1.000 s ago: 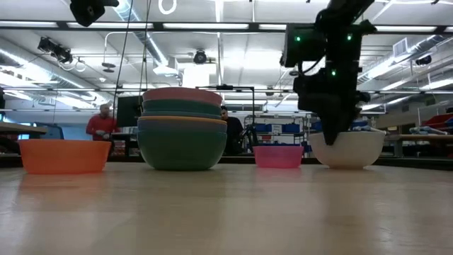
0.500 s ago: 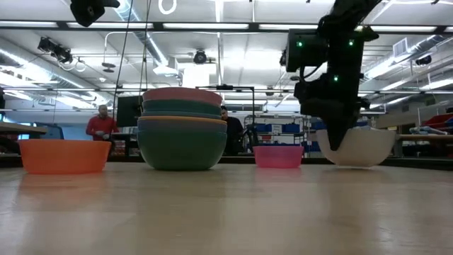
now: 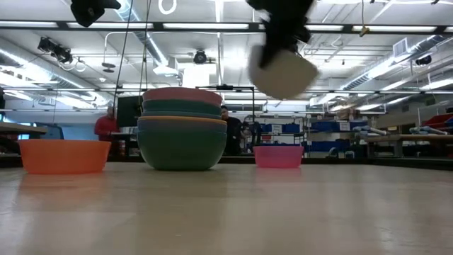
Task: Nest bowls inside each other
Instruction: Stack the white bowl on top of the pink bowl
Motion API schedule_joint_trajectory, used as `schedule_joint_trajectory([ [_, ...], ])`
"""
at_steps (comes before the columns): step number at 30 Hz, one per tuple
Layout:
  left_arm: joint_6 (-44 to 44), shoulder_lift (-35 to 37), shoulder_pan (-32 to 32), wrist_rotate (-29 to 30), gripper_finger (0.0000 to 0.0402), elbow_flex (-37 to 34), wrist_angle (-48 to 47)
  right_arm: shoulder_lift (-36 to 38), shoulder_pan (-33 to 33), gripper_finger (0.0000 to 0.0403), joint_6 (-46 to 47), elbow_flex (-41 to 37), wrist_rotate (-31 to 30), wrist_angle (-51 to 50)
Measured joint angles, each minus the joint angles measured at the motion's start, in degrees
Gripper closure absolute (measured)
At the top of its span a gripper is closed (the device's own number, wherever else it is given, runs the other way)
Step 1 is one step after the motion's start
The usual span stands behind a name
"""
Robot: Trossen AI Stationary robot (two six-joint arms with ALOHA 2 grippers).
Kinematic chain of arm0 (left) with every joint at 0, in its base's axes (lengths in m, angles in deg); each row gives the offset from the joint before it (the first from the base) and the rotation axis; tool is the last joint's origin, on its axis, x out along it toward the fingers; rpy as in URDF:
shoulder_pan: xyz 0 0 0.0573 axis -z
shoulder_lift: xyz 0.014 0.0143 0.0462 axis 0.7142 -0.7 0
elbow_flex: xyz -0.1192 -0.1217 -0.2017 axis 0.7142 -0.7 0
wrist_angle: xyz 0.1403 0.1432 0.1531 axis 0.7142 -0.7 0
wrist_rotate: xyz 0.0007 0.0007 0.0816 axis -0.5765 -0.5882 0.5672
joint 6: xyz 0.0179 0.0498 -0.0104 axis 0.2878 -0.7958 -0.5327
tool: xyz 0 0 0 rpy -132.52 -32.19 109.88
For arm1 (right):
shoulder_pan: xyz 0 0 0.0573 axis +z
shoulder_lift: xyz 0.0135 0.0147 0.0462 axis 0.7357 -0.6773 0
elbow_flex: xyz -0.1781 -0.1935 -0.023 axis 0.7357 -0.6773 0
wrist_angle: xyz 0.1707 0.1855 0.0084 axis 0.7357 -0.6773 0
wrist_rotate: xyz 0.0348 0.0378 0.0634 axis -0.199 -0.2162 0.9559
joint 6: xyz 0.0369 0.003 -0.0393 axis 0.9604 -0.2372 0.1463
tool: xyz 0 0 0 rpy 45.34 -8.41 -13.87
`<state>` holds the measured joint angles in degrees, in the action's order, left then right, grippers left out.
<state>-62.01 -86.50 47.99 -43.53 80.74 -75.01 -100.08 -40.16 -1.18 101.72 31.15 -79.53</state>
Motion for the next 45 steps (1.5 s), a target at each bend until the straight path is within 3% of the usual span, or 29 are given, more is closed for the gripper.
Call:
schedule_joint_trajectory([
  [7, 0.02, 0.02, 0.00, -0.01, 0.0234, -0.01, 0.05, -13.00, -0.61, 0.0403, -15.34, 19.31, 0.33, 4.03],
  [15, 0.13, 0.02, 0.00, -0.06, 0.0234, 0.01, -0.09, -23.43, -2.37, 0.0403, -21.14, 33.91, 6.62, 2.95],
  [19, 0.13, 0.02, 0.00, -0.08, 0.0234, -0.01, -0.06, -25.43, -2.76, 0.0403, -20.81, 35.14, 11.44, 3.08],
  [34, 0.18, 0.02, 0.00, -0.25, 0.0234, -0.01, -0.03, -26.67, -2.41, 0.0387, -19.76, 35.12, 15.74, 1.34],
  [45, 0.22, 0.00, 0.00, -0.25, 0.0234, -0.01, -0.05, -26.67, -2.43, 0.0293, -17.12, 35.12, 18.59, -0.50],
])
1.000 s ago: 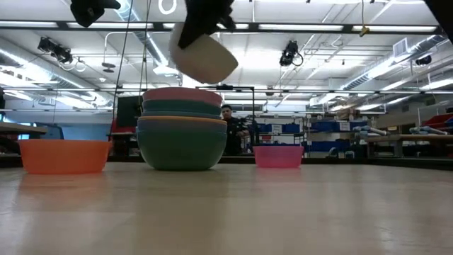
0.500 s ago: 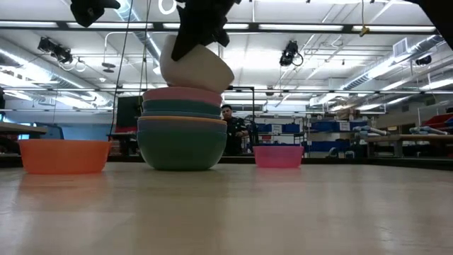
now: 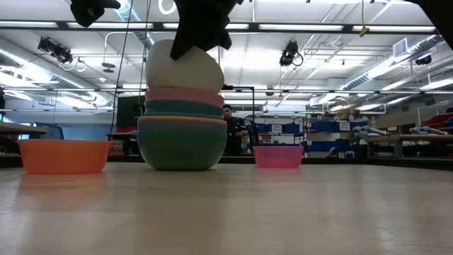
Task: Nest bowls inside each other
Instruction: Stack the white bowl on top of the pink bowl, then stack the orange bowl on top of the white bowl
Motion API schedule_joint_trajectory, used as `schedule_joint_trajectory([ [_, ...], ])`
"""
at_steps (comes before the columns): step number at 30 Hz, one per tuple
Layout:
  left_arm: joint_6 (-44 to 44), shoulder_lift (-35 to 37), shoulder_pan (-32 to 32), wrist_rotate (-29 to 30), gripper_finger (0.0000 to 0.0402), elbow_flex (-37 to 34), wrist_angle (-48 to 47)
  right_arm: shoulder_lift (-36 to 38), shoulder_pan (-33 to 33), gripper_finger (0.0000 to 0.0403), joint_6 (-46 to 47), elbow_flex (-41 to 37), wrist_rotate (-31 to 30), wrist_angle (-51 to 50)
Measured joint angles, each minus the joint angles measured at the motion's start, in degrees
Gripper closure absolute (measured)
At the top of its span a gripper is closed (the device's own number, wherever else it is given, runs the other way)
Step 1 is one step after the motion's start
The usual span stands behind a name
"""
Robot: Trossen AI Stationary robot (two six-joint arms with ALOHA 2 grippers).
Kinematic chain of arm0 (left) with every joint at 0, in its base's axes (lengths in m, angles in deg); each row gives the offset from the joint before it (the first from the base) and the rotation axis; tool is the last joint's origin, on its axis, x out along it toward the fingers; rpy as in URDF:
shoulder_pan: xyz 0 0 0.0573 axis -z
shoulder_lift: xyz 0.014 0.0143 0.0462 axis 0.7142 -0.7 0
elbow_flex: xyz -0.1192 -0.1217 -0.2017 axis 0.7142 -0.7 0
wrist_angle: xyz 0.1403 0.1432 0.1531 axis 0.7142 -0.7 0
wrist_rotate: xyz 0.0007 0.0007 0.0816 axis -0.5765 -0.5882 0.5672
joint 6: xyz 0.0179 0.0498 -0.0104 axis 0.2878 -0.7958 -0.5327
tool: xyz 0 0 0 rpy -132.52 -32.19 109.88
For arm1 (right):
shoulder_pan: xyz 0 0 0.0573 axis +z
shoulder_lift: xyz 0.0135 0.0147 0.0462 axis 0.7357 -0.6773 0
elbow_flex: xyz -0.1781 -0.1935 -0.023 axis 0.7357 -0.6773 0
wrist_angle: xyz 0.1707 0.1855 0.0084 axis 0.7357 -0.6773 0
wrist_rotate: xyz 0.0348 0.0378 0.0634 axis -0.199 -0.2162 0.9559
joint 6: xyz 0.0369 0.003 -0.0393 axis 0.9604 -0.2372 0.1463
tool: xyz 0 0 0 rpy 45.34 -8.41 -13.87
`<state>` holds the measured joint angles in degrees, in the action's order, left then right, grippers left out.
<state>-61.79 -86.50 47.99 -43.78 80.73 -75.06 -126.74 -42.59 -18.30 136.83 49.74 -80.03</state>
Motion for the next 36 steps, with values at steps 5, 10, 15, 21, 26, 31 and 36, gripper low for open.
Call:
schedule_joint_trajectory([
  [5, 0.00, 0.01, 0.00, 0.02, 0.0234, 0.00, 0.00, 0.00, 0.14, 0.0257, 1.41, 0.00, -0.05, -1.24],
  [10, 0.00, 0.00, 0.00, 0.02, 0.0234, 0.02, 0.00, 0.00, 1.19, 0.0248, 1.54, 0.00, -1.79, -1.67],
  [15, -0.02, 0.02, 0.00, 0.04, 0.0234, 0.01, -0.01, 0.16, 2.04, 0.0249, 1.36, 0.00, -4.42, -1.59],
  [21, -0.09, 0.00, 0.00, 0.04, 0.0234, 0.01, -0.02, 0.20, 2.06, 0.0250, 1.22, 0.00, -5.49, -1.56],
  [26, -0.11, 0.01, 0.00, 0.06, 0.0234, 0.02, -0.02, 0.24, 1.50, 0.0248, 0.25, 0.00, -6.97, -1.41],
  [31, 0.26, 0.00, 0.00, 0.02, 0.0234, 0.02, -0.34, 0.41, 1.45, 0.0249, 0.23, 0.00, -7.92, -1.51],
  [36, 4.70, 0.00, 0.00, -1.26, 0.0234, 0.02, -6.49, 2.90, 4.05, 0.0250, 0.27, 0.00, -17.65, -5.67],
])
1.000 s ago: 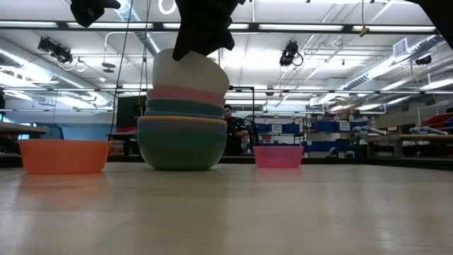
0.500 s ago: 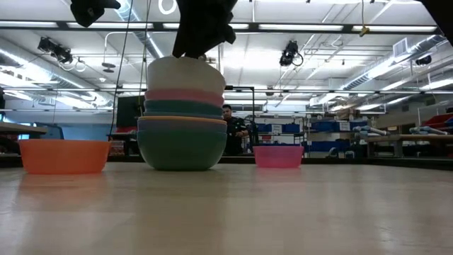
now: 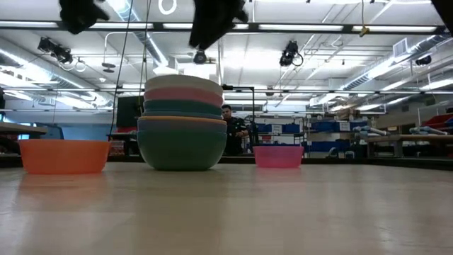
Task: Nest bowls inside each other
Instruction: Stack the orange bowl on top of the white bowl
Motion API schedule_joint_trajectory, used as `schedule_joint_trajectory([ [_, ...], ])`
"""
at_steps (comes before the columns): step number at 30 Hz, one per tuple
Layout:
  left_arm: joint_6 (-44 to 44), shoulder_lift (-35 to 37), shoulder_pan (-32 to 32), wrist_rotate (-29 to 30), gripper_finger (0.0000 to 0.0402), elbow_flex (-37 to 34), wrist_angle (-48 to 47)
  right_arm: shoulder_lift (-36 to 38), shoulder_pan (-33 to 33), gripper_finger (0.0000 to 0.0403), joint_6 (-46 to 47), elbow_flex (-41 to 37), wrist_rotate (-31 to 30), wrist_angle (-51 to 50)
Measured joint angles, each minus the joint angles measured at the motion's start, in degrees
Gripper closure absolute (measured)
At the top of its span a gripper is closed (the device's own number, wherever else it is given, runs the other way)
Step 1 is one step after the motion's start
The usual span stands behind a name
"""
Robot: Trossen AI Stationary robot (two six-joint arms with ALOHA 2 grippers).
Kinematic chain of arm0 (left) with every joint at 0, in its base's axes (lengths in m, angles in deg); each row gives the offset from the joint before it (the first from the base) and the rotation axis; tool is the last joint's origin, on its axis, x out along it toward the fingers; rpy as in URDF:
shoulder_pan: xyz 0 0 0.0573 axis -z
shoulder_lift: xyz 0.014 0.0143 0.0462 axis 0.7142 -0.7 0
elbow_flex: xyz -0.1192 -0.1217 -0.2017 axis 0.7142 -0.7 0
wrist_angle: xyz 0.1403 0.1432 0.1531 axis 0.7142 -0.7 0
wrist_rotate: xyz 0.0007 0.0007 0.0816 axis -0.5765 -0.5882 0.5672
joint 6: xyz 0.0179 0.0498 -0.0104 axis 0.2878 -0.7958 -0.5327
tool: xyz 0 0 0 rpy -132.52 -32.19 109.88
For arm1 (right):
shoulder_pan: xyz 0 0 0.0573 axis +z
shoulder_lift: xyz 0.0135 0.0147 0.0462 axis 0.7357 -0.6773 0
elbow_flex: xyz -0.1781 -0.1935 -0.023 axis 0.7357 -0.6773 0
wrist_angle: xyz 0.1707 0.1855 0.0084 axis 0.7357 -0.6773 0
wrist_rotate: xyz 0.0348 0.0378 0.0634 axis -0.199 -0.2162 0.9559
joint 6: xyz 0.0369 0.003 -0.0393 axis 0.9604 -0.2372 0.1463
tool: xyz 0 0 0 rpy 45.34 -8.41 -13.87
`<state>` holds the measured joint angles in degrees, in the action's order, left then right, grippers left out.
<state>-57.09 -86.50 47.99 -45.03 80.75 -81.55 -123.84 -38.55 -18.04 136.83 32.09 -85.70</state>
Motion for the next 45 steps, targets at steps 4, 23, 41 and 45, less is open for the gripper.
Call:
schedule_joint_trajectory([
  [4, 4.46, 0.00, 0.00, 0.58, 0.0234, 0.00, -8.65, 4.38, 3.15, 0.0252, 2.75, 0.00, -8.86, -6.89],
  [23, 5.60, -0.04, 1.82, -4.42, 0.0234, -24.61, -5.75, 18.73, 22.71, 0.0254, 39.64, 0.00, -22.76, -33.23],
  [41, 19.63, -1.38, 1.84, 7.43, 0.0234, -25.65, -7.47, 16.81, 21.77, 0.0254, 40.53, -0.64, -21.32, -33.25],
  [45, 22.05, -3.64, 1.84, 7.84, 0.0234, -25.64, -7.55, 16.81, 21.77, 0.0254, 40.53, -0.65, -21.28, -33.25],
])
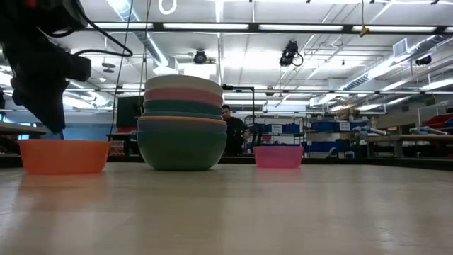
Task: Nest bowls inside each other
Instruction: Stack the orange bowl on top of the white bowl
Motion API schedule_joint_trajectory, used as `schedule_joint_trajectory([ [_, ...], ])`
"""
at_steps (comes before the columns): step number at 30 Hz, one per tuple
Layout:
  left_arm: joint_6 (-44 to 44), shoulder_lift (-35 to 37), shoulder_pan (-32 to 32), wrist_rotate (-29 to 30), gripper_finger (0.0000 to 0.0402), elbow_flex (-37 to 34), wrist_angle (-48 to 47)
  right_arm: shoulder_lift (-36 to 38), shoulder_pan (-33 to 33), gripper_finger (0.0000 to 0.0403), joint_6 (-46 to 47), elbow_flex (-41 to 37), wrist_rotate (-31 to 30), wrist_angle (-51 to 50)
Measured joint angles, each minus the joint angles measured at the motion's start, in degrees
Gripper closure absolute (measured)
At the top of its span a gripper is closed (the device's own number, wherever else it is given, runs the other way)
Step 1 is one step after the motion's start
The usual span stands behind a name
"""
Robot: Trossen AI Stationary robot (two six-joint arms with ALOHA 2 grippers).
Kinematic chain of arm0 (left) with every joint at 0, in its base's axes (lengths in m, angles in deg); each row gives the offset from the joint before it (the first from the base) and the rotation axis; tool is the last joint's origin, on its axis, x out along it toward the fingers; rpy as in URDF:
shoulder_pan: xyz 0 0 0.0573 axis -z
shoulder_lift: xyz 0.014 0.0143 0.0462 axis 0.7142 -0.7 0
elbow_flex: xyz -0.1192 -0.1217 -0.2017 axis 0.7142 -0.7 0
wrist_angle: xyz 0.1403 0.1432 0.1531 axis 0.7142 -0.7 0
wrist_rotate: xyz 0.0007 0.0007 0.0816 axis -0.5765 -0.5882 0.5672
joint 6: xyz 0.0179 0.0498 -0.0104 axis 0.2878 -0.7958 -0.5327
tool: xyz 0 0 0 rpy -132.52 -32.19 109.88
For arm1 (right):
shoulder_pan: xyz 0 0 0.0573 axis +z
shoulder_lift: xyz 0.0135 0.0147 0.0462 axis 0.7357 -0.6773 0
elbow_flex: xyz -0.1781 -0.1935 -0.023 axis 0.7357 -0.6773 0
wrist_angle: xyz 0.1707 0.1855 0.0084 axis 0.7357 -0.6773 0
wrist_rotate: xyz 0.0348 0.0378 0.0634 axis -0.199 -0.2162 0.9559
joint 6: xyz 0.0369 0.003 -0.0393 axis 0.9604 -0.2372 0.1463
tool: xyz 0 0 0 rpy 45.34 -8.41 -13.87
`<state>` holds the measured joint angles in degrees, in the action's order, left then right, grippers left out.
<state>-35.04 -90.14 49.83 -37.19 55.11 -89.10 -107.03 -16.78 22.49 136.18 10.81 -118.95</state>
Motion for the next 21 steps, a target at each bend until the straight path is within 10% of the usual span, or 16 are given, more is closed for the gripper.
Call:
schedule_joint_trajectory([
  [21, 0.25, -16.06, 0.00, 0.90, 0.0234, 0.00, 5.14, 0.00, 0.02, 0.0254, 0.00, 0.01, 0.01, 0.09],
])
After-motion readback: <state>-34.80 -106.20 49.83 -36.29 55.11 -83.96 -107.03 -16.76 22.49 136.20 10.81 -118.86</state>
